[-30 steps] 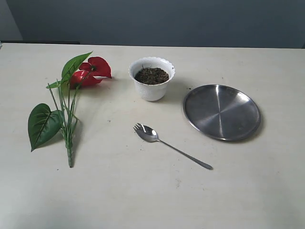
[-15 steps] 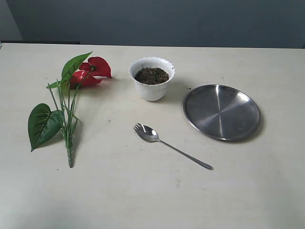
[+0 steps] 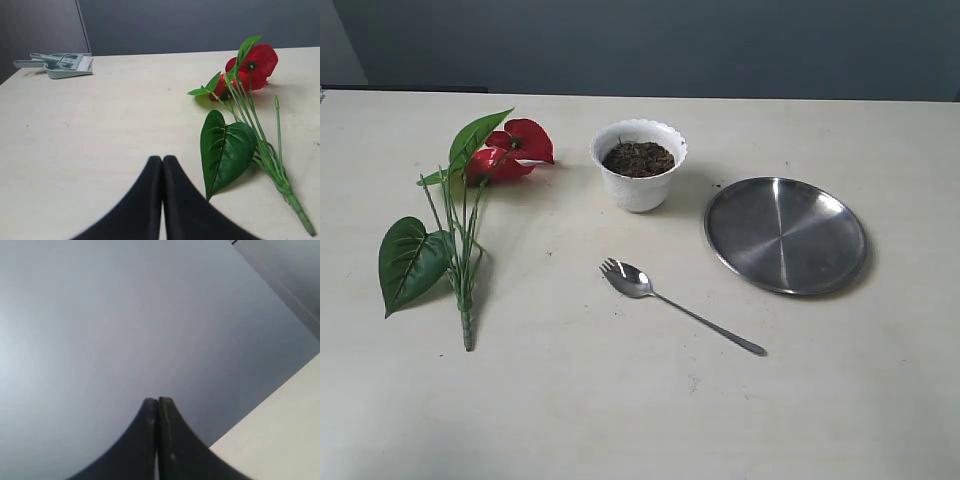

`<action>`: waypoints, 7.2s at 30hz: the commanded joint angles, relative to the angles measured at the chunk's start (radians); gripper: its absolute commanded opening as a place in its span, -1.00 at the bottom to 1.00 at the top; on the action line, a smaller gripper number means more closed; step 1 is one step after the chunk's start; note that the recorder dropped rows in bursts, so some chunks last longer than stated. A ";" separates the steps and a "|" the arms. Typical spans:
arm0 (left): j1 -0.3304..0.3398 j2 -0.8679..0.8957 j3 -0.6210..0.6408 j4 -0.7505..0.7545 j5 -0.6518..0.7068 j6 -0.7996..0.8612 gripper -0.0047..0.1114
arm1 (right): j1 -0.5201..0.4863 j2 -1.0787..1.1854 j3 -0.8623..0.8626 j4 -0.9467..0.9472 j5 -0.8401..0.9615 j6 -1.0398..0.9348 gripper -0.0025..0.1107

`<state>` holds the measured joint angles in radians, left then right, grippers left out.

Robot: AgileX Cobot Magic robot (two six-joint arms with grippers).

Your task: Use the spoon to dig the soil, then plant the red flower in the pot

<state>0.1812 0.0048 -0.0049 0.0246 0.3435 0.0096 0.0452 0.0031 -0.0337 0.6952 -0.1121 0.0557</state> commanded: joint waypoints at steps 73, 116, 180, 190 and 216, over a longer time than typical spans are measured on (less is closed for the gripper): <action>-0.005 -0.005 0.005 0.003 -0.009 -0.002 -0.91 | 0.643 1.787 -1.269 -0.572 0.950 -0.360 -0.19; -0.005 -0.005 0.005 0.003 -0.009 -0.002 -0.91 | 0.713 2.100 -1.368 -0.511 1.015 -0.625 -0.19; -0.005 -0.005 0.005 0.003 -0.009 -0.002 -0.91 | 0.713 2.174 -1.368 -0.447 0.988 -0.632 -0.23; -0.005 -0.005 0.005 0.003 -0.009 -0.002 -0.91 | 0.713 2.176 -1.368 -0.421 1.039 -0.632 -0.29; -0.005 -0.005 0.005 0.003 -0.009 -0.002 -0.91 | 0.794 2.176 -1.368 -0.645 1.051 -0.483 -0.36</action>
<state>0.1812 0.0048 -0.0049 0.0246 0.3435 0.0096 0.8419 2.1501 -1.4165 0.0796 0.9085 -0.4319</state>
